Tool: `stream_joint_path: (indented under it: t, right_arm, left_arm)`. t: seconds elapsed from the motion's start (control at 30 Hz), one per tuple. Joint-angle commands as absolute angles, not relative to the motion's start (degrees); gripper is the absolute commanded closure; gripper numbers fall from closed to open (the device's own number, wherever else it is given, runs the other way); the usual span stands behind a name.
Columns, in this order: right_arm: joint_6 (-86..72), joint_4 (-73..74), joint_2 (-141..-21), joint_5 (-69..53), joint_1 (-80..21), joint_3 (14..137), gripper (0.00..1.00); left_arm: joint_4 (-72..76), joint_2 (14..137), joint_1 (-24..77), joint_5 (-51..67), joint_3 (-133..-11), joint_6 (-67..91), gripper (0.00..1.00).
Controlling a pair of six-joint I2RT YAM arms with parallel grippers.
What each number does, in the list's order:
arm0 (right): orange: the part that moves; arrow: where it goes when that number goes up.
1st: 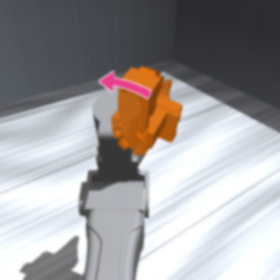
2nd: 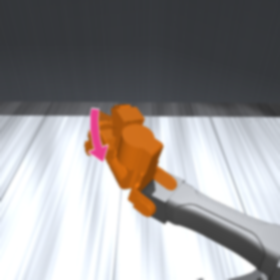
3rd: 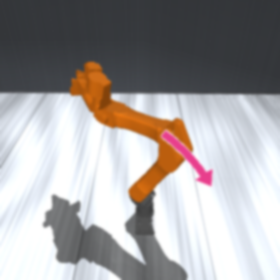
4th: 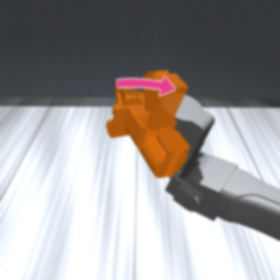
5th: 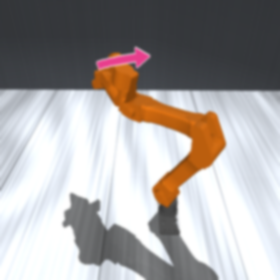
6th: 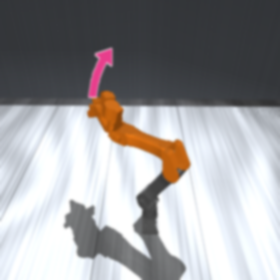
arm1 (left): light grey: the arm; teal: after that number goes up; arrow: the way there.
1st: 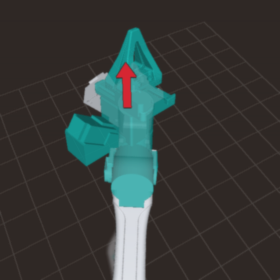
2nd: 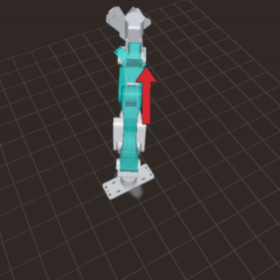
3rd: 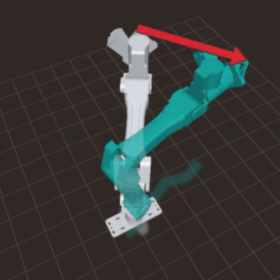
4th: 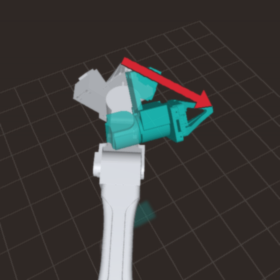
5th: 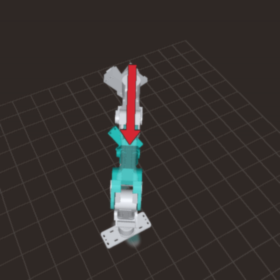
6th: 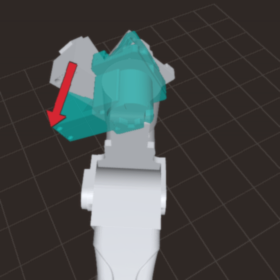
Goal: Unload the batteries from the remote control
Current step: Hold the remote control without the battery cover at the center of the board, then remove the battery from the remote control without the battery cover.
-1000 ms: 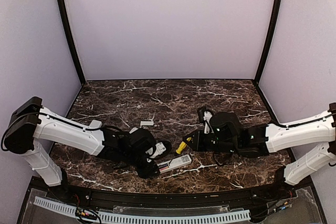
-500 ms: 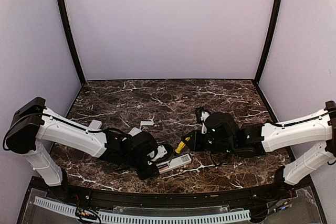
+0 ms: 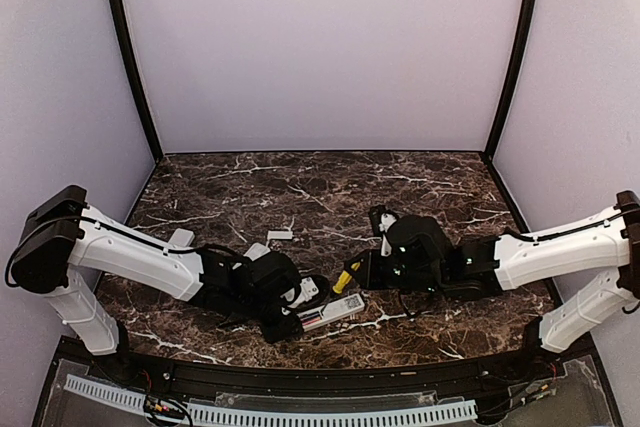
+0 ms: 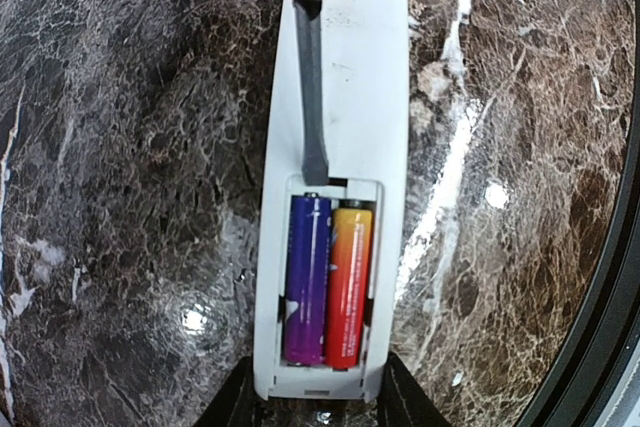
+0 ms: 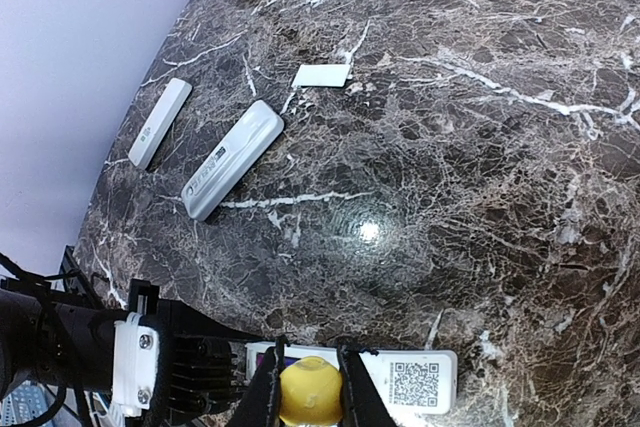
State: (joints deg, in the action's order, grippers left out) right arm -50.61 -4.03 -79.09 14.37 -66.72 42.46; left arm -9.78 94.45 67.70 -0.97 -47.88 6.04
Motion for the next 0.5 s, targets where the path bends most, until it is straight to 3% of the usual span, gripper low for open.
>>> stream_joint_path:
  t: [0.0,0.47]
  right_arm:
    - [-50.05,-4.66,-80.09,15.03,-67.39,43.60,1.00]
    - [-52.48,-8.60,-80.55,13.28,-67.29,40.80,1.00]
  left_arm:
    - [-10.46,95.27,68.03,-1.41,-48.16,5.30,0.71]
    - [-10.37,95.74,68.12,-1.48,-48.40,5.25,0.75]
